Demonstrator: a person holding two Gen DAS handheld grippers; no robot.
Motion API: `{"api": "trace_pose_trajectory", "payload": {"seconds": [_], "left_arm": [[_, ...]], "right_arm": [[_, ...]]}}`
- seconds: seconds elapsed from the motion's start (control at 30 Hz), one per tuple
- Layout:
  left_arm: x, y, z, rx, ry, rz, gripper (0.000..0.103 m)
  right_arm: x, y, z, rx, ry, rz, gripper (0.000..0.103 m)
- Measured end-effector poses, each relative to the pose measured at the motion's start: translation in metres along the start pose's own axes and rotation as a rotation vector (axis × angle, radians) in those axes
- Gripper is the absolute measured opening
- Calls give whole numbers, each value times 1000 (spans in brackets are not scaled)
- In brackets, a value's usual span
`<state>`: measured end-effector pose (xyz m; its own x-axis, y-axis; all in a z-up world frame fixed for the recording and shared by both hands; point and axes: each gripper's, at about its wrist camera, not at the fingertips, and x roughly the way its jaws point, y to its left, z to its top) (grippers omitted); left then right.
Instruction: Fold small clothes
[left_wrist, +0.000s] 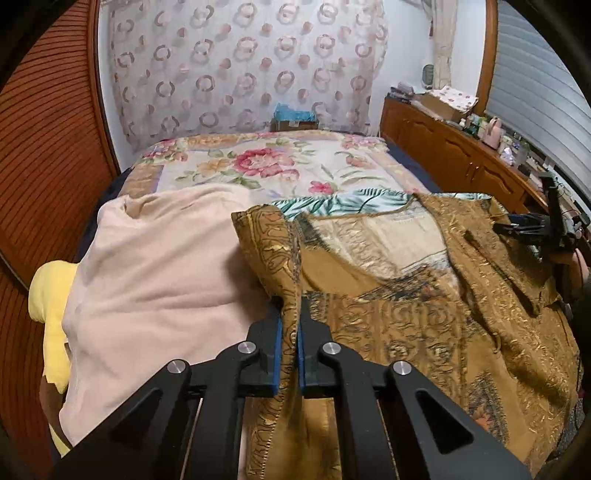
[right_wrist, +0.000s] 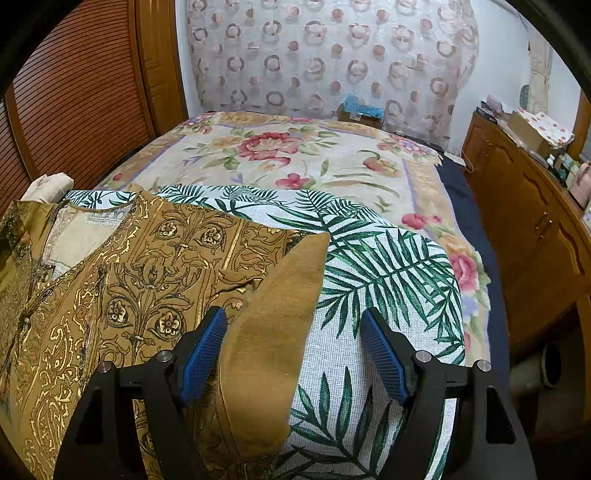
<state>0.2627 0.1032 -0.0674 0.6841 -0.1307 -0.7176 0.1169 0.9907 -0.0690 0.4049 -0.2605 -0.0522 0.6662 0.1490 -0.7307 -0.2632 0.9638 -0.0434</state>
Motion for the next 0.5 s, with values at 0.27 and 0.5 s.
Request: {"api": "trace_pose_trajectory", "payload": {"seconds": [0.27, 0.5], "left_arm": [[-26, -24, 5, 22, -71, -69, 6], [-29, -43, -4, 41, -68, -119, 6]], "right_arm": [[0, 0, 0, 0, 0, -1, 77], [0, 0, 0, 1, -1, 5, 77]]}}
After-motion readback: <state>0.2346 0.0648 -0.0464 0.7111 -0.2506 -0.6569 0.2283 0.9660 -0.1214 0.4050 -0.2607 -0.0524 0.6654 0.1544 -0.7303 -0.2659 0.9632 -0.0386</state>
